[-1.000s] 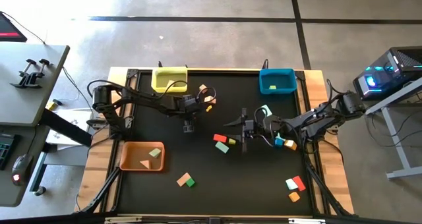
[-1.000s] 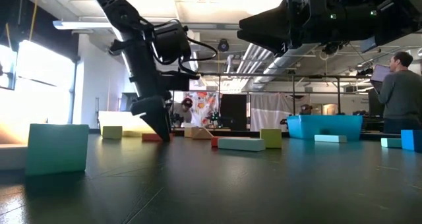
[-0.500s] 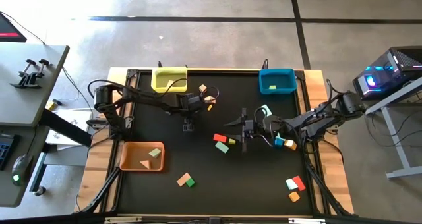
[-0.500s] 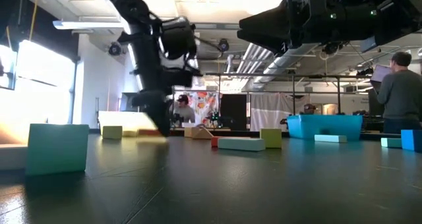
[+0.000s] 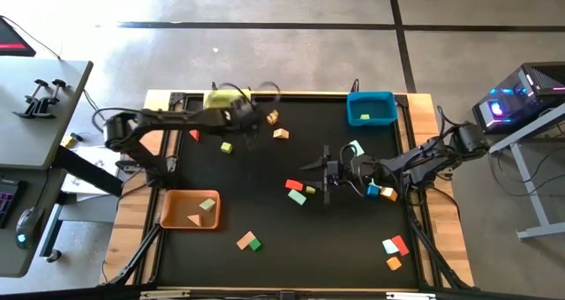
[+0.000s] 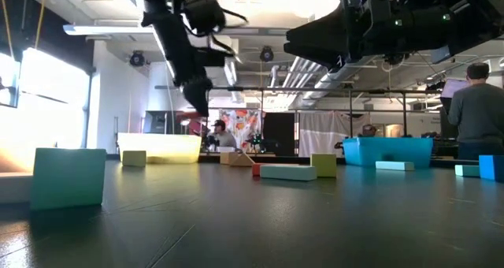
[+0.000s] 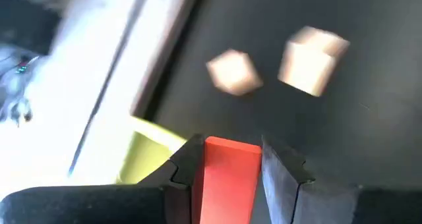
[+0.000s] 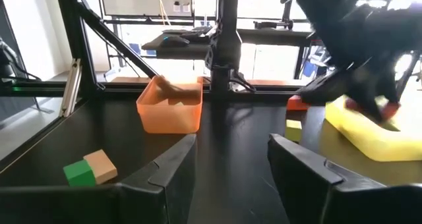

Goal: Sort blocks by size
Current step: Put the orange wooden block into the yellow bin

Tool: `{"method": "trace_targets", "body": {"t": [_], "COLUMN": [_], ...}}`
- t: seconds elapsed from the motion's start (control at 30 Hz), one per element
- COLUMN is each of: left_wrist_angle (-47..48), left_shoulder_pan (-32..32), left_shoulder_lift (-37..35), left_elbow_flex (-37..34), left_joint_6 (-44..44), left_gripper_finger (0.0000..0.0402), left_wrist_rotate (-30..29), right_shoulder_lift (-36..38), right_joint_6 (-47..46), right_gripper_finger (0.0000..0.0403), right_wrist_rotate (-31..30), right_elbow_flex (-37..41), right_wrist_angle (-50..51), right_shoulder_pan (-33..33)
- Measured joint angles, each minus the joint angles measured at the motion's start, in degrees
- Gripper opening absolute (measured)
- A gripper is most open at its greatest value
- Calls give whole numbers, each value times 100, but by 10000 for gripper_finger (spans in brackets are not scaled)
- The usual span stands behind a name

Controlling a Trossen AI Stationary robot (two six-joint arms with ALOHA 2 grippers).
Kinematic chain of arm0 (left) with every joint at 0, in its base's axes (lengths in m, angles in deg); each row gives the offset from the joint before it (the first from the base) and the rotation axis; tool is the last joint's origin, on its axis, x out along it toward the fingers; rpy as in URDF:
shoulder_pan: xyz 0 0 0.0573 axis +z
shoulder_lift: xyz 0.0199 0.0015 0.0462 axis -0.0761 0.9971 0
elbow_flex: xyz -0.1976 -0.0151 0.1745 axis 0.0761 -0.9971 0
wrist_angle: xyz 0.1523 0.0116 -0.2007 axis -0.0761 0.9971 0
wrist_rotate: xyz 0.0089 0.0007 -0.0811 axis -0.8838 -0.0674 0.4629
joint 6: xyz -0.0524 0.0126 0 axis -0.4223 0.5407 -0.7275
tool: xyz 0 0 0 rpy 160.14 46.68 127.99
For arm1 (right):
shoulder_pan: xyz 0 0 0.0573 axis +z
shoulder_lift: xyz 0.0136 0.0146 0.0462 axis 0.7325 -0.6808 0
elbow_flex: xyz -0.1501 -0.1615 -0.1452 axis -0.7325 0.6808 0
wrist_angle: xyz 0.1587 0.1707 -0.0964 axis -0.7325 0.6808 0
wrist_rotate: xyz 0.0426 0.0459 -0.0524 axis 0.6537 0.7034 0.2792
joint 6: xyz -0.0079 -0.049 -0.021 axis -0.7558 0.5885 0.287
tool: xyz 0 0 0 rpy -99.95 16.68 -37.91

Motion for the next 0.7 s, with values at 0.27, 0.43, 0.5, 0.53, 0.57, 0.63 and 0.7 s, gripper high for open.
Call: {"method": "trace_targets", "body": {"t": [0.27,0.43,0.5,0.53,0.57,0.63,0.7], "left_wrist_angle": [-584,-1020,-1192,-1206,-1234,-1330,-1395], "left_shoulder_pan": [1544,2253,2403,2454,2502,2560,2578], "left_shoulder_lift": [-469,-337,-269,-230,-199,-165,-165], "left_elbow_flex": [-538,-833,-913,-925,-927,-924,-924], "left_joint_6": [16,-33,-67,-90,-149,-221,-273], "left_gripper_finger": [92,92,94,98,102,115,132], "left_wrist_rotate": [484,1224,1307,1314,1313,1321,1371], "right_shoulder_lift": [0,0,0,0,0,0,0], "right_joint_6": [0,0,0,2,0,1,0], "right_gripper_finger": [183,183,183,183,183,183,183], "right_wrist_rotate": [2,2,2,2,4,2,2], "right_elbow_flex": [0,0,0,0,0,0,0], "right_wrist_angle": [37,62,63,61,62,61,63], "right_shoulder_pan": [2,2,2,2,2,2,2]}}
